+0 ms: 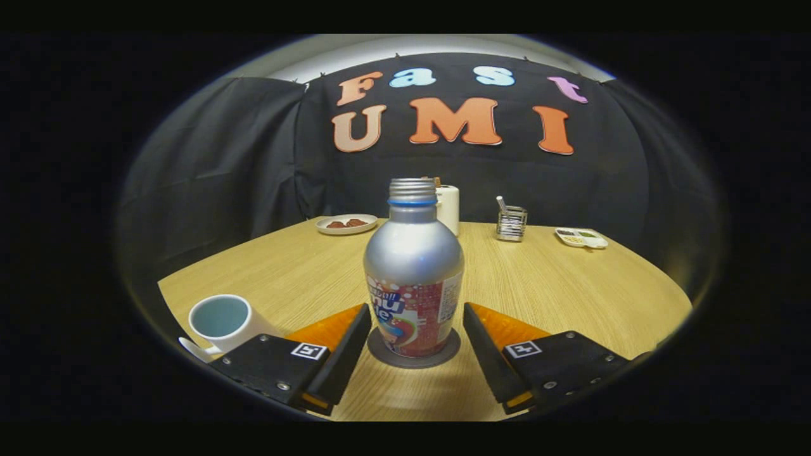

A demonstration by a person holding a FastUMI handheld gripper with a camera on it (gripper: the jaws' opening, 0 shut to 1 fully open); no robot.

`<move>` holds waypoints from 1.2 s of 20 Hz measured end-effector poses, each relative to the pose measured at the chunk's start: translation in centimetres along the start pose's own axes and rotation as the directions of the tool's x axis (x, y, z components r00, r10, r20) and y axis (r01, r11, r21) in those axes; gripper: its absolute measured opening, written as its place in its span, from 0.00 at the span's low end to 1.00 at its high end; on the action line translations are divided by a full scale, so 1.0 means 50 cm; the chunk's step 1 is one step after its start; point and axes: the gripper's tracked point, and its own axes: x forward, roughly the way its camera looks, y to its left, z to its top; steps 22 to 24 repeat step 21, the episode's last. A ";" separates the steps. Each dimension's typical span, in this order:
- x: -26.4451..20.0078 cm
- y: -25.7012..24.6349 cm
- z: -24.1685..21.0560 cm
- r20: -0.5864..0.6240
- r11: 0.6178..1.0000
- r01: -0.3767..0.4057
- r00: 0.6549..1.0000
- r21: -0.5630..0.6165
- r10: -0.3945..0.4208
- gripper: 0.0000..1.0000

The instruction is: Take the bottle from table, then pour the juice into the cup, finally place the bottle on the coaster

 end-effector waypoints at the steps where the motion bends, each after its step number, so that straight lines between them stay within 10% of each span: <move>1: -0.009 0.002 0.006 0.006 1.000 -0.005 1.000 -0.001 0.005 0.89; 24: -0.318 -0.152 0.082 0.171 0.993 0.118 0.978 0.021 -0.120 0.97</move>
